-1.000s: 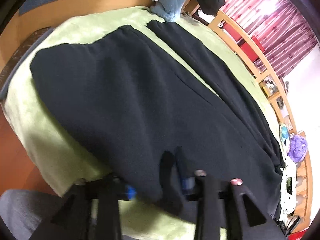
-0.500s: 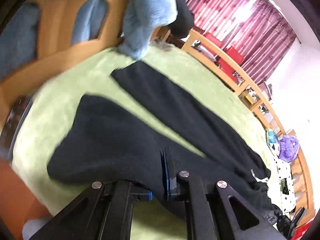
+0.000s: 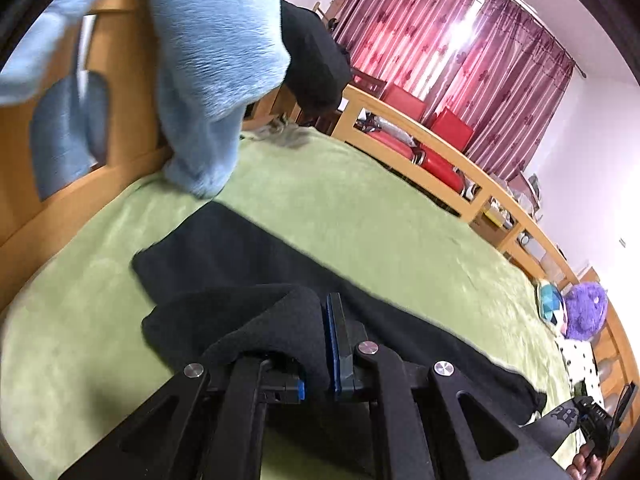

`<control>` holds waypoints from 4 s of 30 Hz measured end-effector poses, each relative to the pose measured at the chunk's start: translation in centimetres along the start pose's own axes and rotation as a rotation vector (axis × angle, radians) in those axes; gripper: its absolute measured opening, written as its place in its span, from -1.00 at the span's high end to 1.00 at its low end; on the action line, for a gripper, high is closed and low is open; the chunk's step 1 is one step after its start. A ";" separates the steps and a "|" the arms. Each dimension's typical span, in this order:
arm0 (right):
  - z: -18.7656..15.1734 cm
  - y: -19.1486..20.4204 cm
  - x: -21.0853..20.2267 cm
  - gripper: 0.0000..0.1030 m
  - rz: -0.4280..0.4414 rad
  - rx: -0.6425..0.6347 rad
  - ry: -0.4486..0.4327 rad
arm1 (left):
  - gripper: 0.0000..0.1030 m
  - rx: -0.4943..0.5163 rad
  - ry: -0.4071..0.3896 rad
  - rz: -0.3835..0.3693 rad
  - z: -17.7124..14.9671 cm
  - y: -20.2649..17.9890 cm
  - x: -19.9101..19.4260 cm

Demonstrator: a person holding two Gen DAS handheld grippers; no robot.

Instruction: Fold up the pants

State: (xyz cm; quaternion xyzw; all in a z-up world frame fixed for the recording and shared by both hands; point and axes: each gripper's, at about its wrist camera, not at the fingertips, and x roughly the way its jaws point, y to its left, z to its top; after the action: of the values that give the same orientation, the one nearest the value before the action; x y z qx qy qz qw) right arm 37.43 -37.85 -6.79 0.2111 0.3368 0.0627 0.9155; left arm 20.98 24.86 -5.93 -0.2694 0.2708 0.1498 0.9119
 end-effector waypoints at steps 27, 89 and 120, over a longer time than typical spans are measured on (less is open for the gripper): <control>-1.2 1.8 5.9 -0.39 -0.115 -0.172 0.122 | -0.68 0.201 0.074 0.156 -1.1 -3.5 4.1; -15.5 -15.5 -10.7 0.09 -0.323 -0.007 0.187 | 0.09 0.121 0.362 -0.060 -19.1 3.6 -8.7; -16.6 -6.8 -15.0 -0.29 -0.221 -0.035 0.052 | 0.54 0.211 0.066 0.164 -4.6 2.1 -0.9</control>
State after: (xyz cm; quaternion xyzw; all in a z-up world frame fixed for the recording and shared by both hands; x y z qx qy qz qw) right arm 15.11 -42.09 -12.18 0.1553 0.3806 -0.0272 0.9112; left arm 17.53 23.83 -9.51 -0.1540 0.3360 0.1856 0.9105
